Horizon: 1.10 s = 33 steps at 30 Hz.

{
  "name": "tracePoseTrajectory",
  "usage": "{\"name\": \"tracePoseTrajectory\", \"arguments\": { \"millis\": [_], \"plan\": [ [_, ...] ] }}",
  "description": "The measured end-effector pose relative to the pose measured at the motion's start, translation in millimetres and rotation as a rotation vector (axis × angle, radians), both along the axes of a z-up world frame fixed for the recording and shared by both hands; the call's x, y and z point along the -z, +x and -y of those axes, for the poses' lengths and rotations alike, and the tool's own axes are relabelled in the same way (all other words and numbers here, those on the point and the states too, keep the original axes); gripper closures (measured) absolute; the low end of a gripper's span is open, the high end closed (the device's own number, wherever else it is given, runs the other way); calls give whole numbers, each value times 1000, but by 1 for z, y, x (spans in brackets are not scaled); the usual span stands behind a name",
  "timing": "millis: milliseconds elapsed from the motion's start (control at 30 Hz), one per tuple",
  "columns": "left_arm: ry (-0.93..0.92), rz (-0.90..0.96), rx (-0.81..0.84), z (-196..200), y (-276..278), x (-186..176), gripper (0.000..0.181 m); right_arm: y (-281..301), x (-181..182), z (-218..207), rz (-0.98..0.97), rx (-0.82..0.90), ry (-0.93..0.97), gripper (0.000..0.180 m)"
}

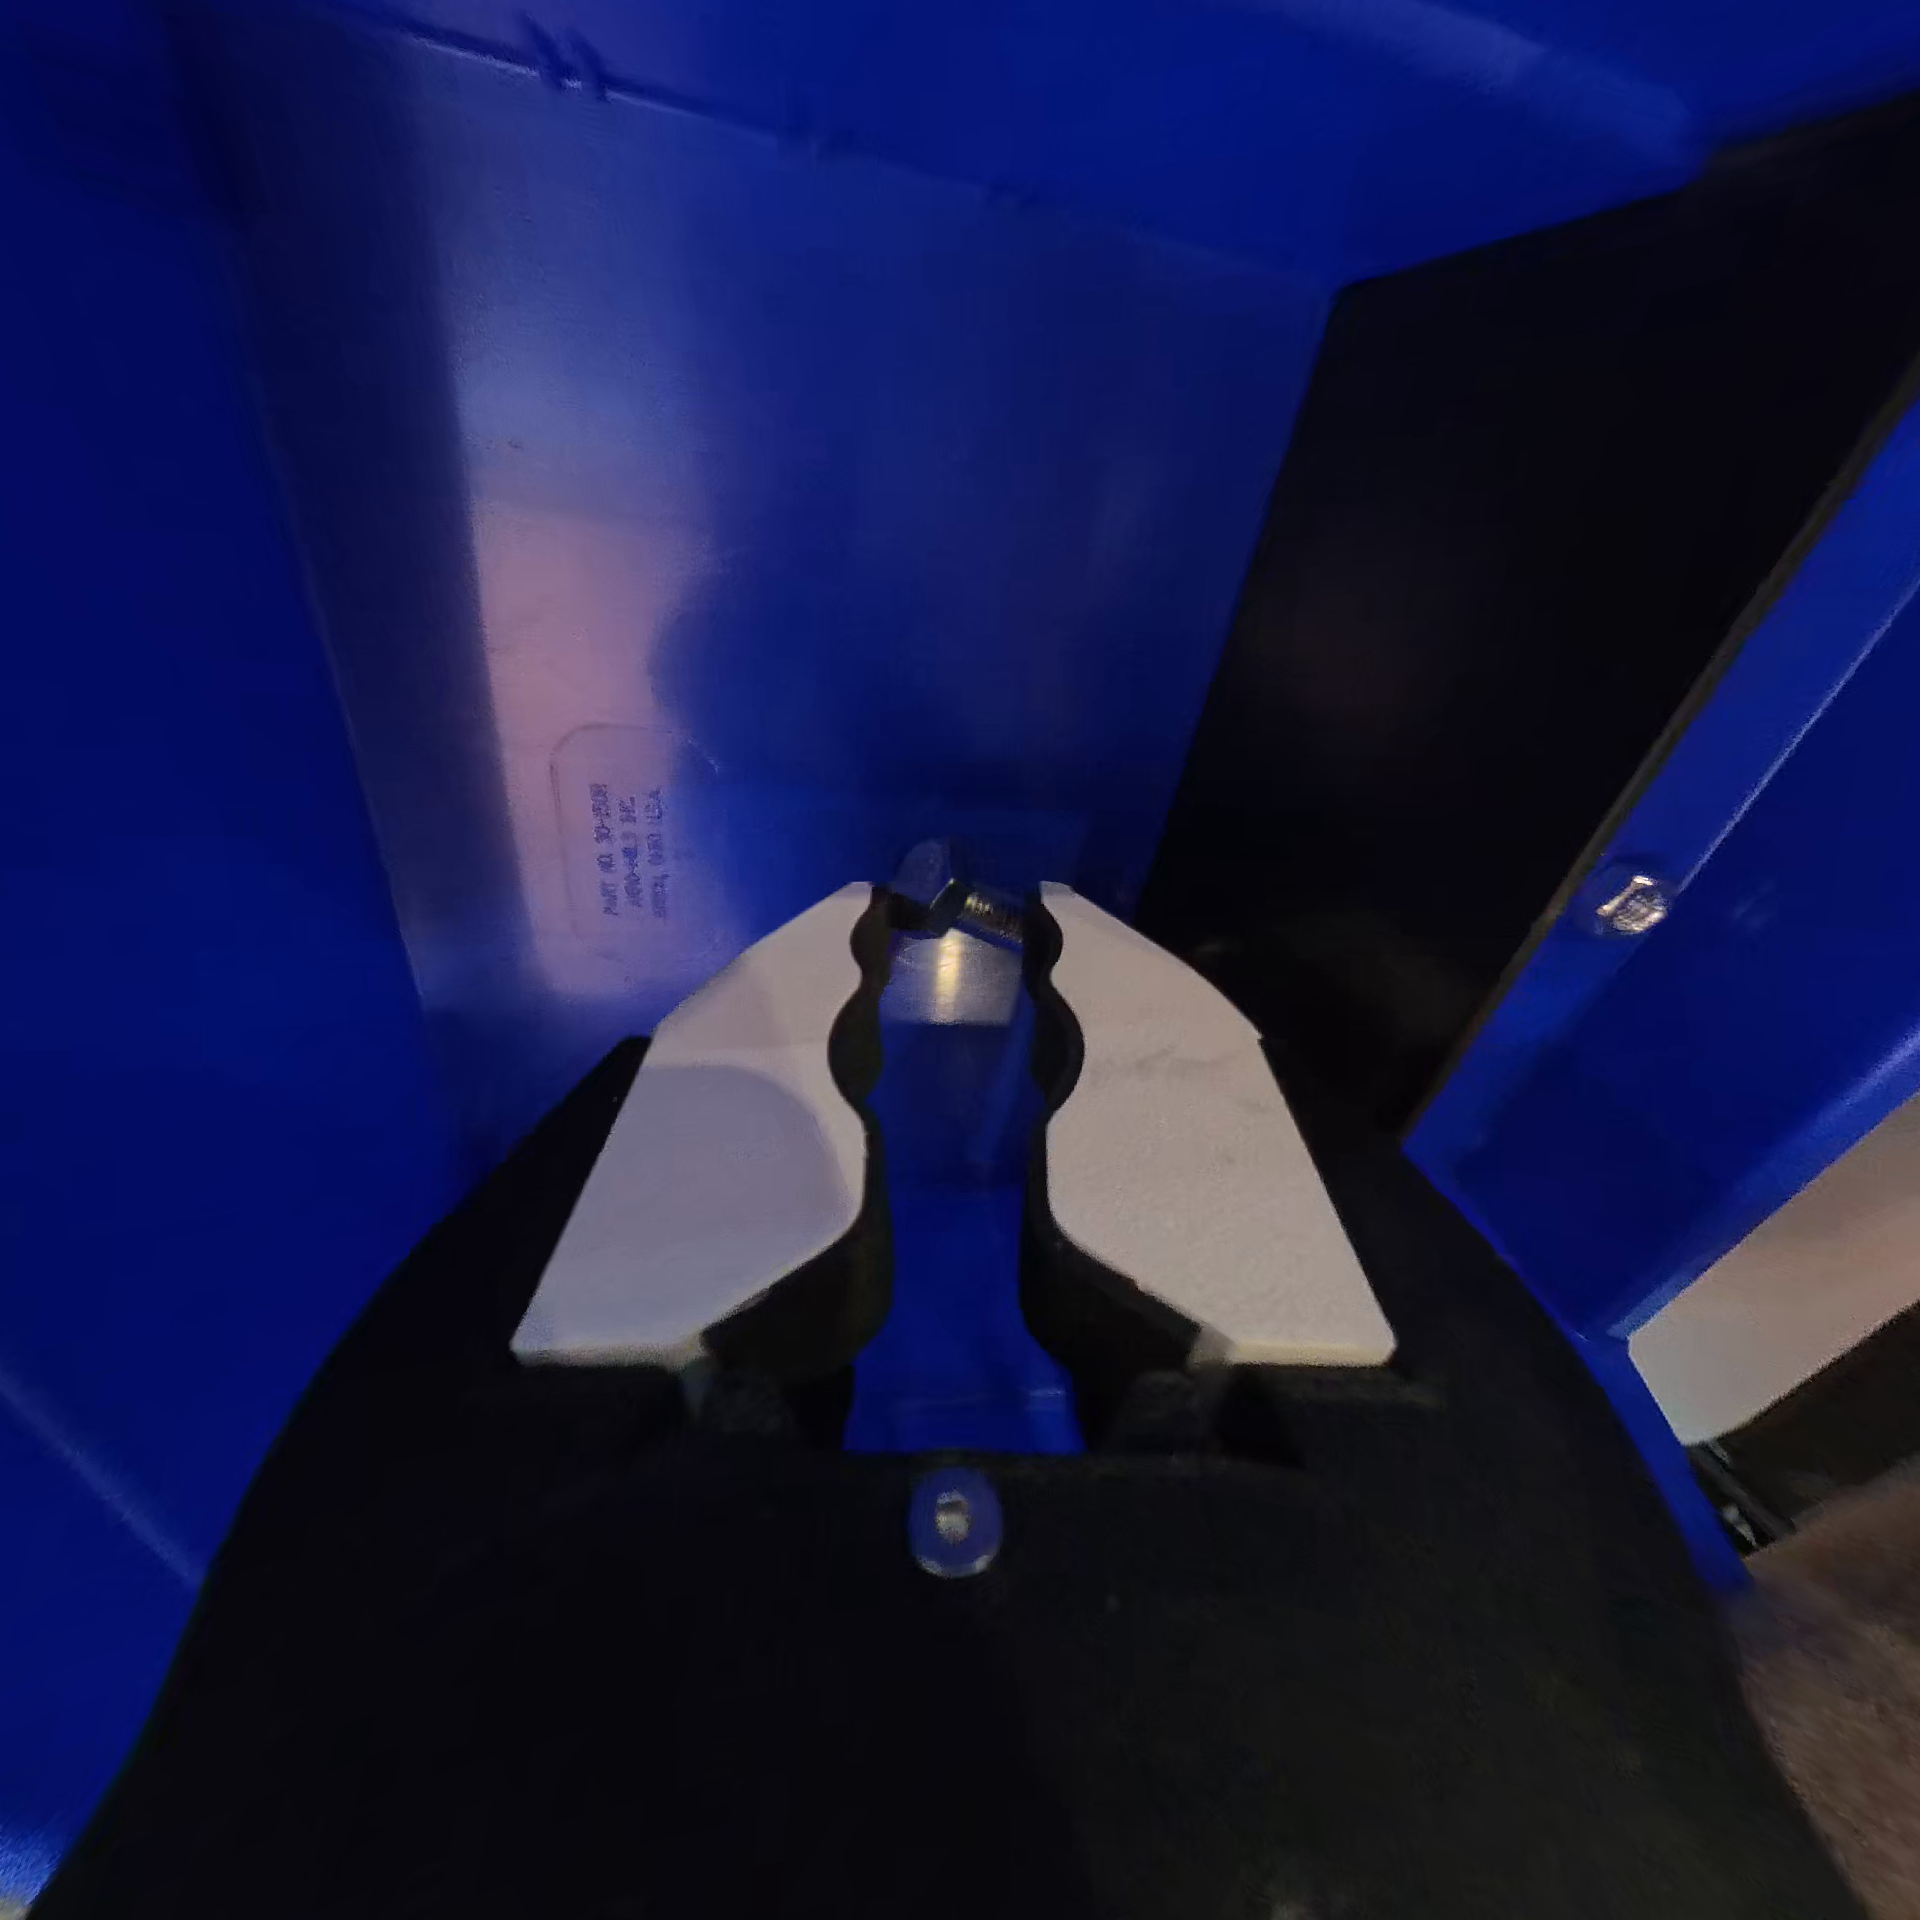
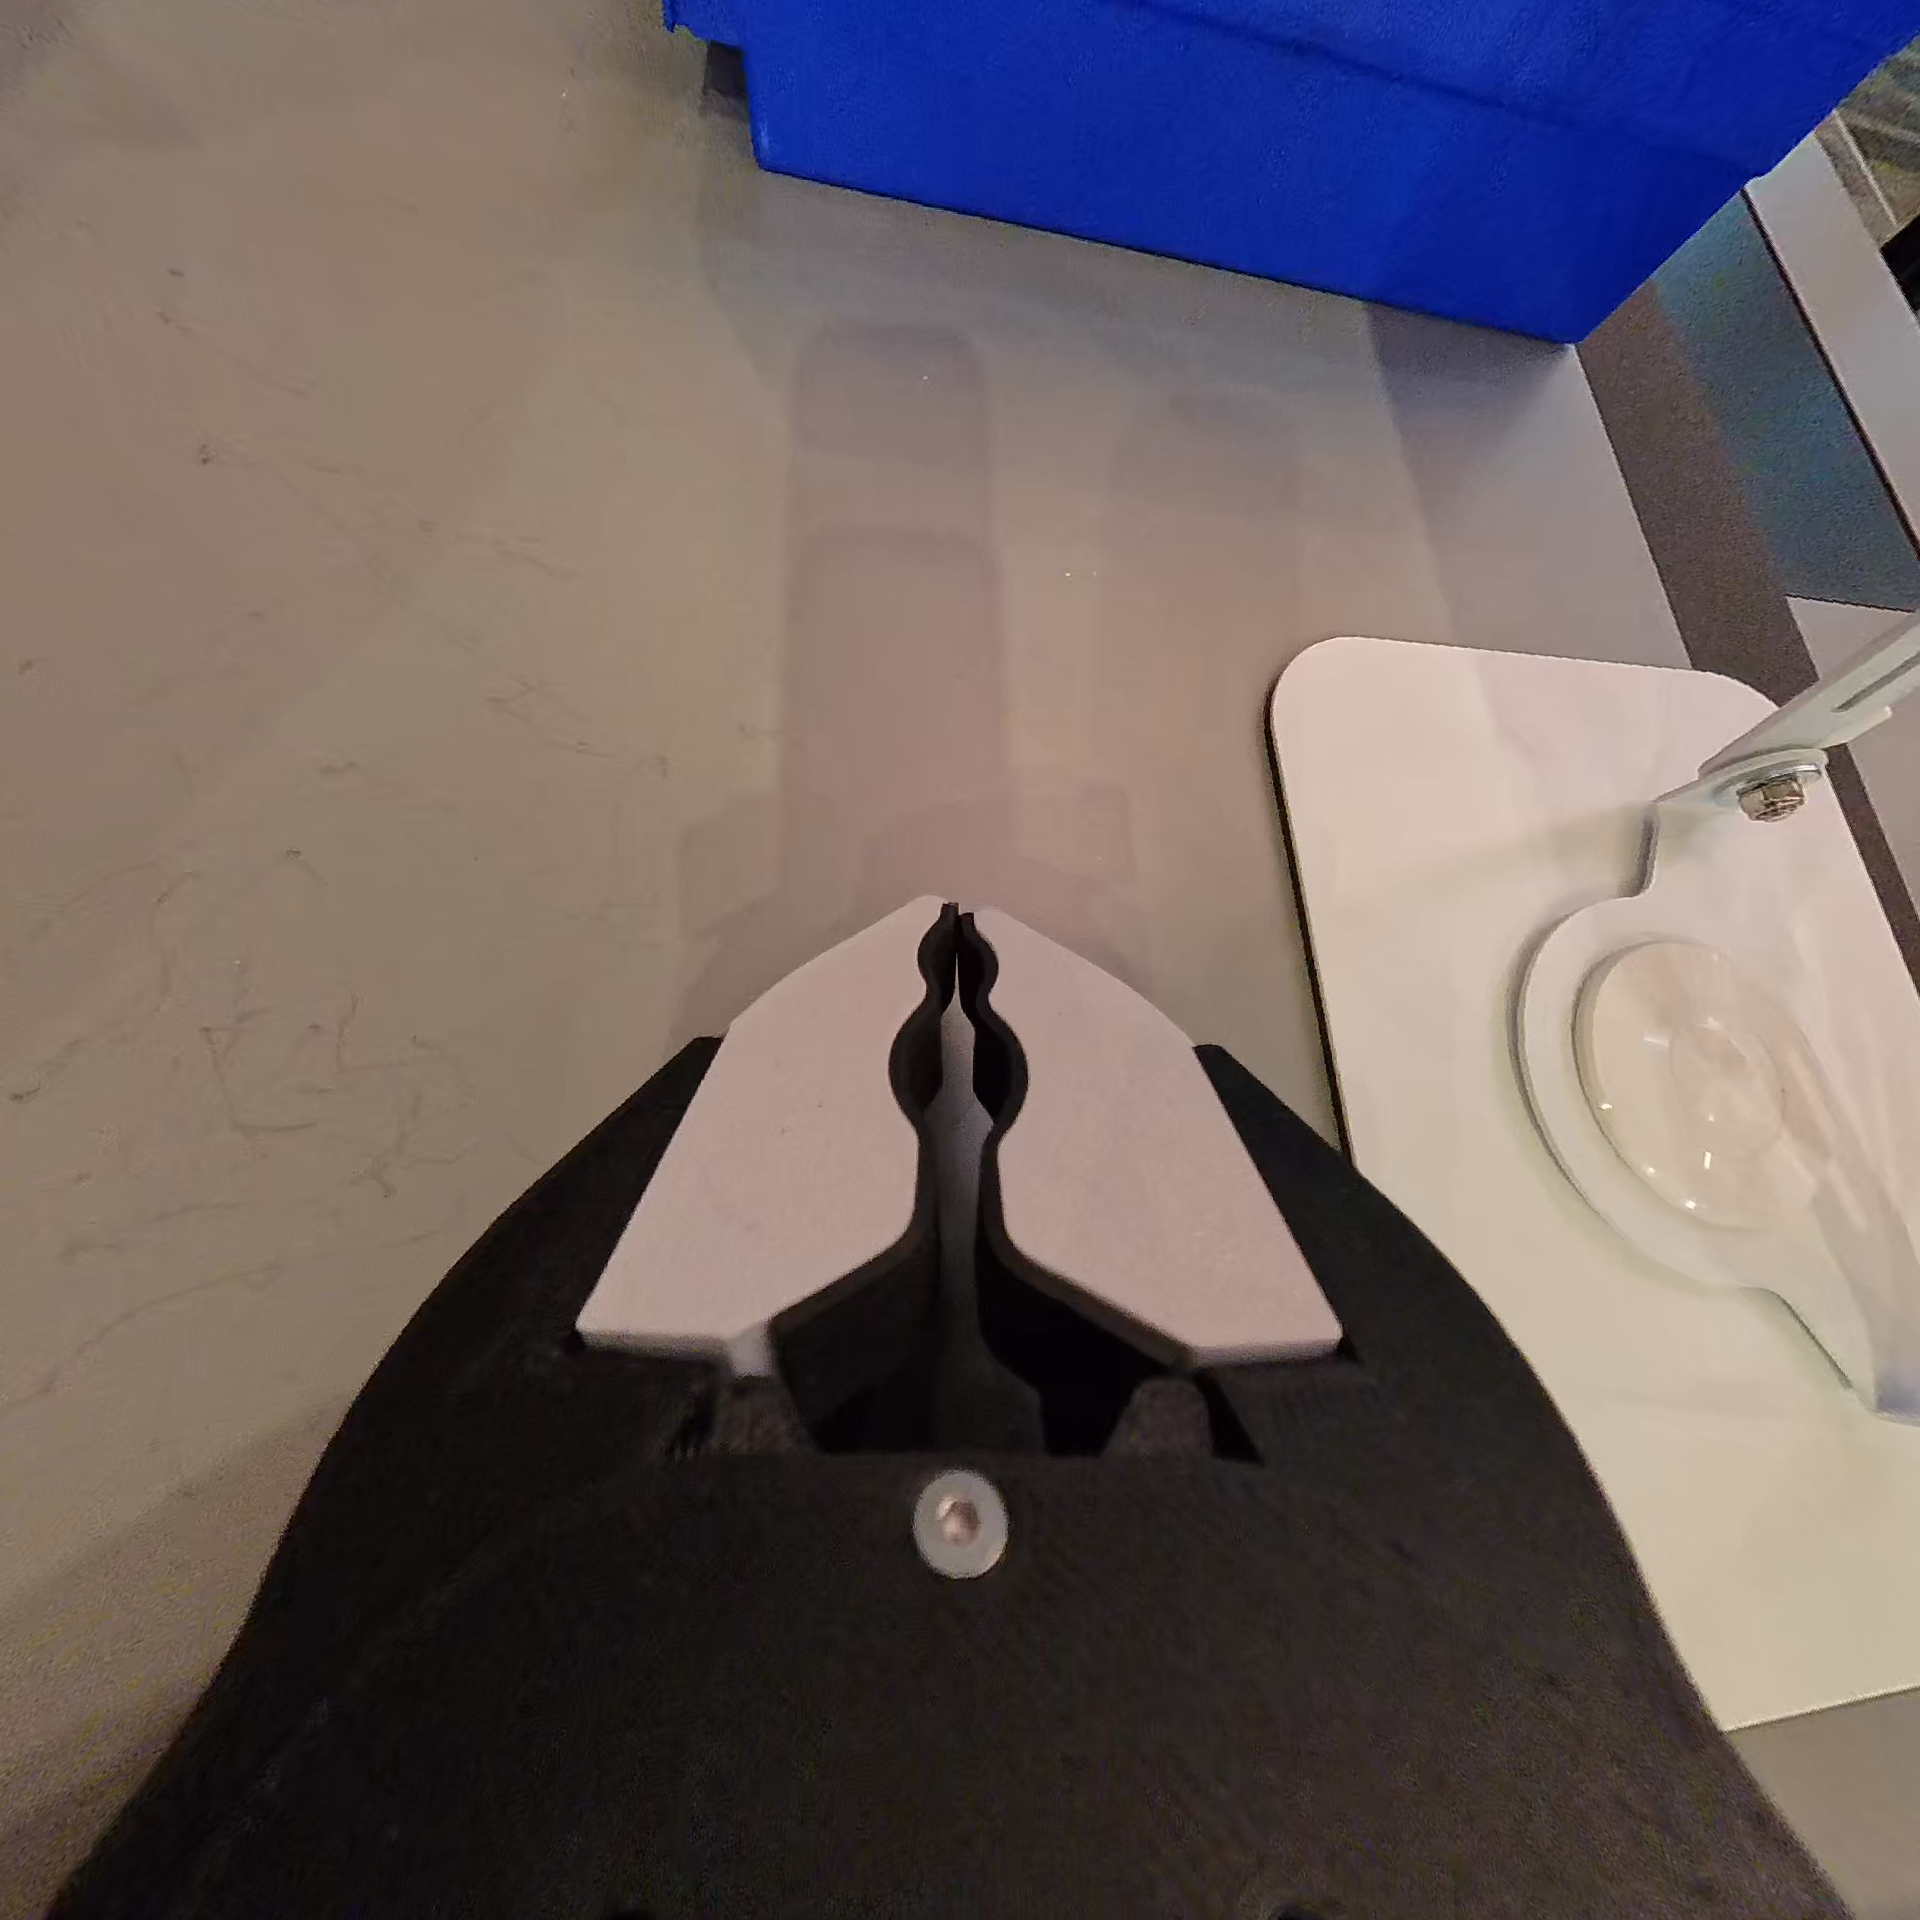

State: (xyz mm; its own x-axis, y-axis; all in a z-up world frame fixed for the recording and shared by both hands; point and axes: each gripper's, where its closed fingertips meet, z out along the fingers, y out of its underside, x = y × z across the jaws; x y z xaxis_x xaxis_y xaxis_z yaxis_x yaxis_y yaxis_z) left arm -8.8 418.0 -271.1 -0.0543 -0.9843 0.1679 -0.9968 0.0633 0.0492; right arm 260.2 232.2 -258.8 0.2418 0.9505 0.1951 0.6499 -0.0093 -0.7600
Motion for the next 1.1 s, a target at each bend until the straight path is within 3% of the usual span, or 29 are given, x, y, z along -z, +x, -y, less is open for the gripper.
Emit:
{"name": "tracePoseTrajectory", "arguments": {
  "millis": [467, 700, 900, 1100],
  "plan": [
    [162, 116, 21, -15, 6, -24, 165, 0, 1, 1, 7, -6, 8, 180],
    [254, 206, 32, -9, 14, -66, 165, 0, 1, 3, 14, -11, 22, 180],
    [333, 351, 41, 27, 30, -127, 165, 1, 2, 5, 21, -17, 34, 180],
    [356, 509, 94, 112, 66, -179, 166, 4, 2, 9, 27, -23, 49, 180]
  ]
}}
